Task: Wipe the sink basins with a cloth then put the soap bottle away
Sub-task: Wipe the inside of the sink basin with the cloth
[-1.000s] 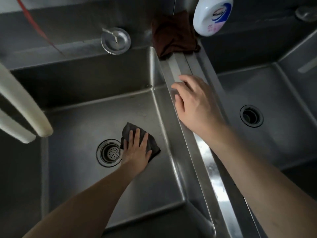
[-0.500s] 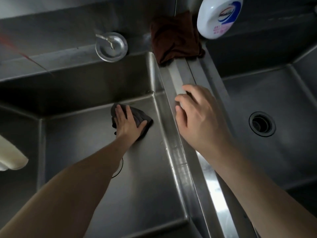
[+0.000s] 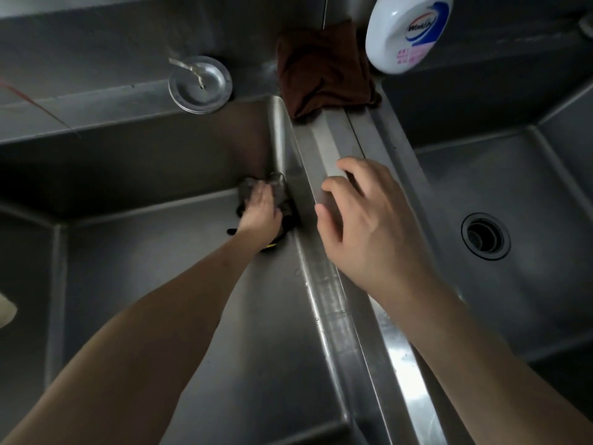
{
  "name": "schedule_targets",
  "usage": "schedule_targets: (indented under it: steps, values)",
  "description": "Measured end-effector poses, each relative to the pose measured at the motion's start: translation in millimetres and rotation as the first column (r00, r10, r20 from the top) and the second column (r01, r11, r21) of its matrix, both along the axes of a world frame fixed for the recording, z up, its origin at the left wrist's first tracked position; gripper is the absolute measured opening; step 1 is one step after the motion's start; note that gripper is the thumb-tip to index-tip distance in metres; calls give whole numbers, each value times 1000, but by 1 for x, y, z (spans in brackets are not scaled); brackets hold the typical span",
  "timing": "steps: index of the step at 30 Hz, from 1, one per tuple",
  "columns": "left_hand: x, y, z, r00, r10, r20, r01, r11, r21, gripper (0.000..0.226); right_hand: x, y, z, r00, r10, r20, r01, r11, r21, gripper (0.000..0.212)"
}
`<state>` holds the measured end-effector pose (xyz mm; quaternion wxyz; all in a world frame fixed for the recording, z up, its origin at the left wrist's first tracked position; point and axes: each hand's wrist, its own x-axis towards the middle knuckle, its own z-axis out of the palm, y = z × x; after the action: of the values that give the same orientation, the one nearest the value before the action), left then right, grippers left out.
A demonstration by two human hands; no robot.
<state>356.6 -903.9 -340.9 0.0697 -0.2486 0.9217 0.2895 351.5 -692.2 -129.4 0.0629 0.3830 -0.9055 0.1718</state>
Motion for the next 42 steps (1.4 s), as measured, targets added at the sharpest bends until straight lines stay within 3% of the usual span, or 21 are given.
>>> schedule_targets:
  steps: [8, 13, 17, 21, 27, 33, 36, 38, 42]
  values:
    - [17, -14, 0, 951, -308, -31, 308, 951, 23, 71, -1, 1, -4, 999, 11, -37, -13, 998, -58, 19]
    - [63, -12, -17, 883, -446, -144, 450, 893, -6, 73, -3, 1, -7, 998, 18, -58, -22, 996, -83, 19]
    - [57, -9, -28, 934, -300, -193, 283, 953, -110, 64, -5, 1, -7, 997, 23, -73, -30, 995, -95, 18]
    - [16, -5, -20, 992, -81, -95, 76, 996, -53, 60, -4, 1, -8, 997, 21, -79, -28, 996, -86, 19]
    - [11, 7, -18, 987, -152, -44, 146, 983, -111, 63, -3, 0, -6, 994, 14, -107, -22, 997, -70, 19]
    - [61, 51, -17, 973, -222, -57, 215, 971, -107, 67, -3, 0, -7, 993, 22, -120, -32, 996, -84, 16]
    - [98, 79, -13, 967, -255, -11, 254, 967, -34, 69, -4, 1, -7, 992, 22, -128, -35, 994, -103, 15]
    - [142, 104, -13, 942, -335, -7, 335, 942, -7, 67, -3, 1, -6, 992, 24, -122, -36, 994, -100, 17]
    - [221, 143, -9, 786, -612, 89, 618, 779, -103, 67, -3, 1, -6, 993, 24, -112, -31, 998, -58, 18]
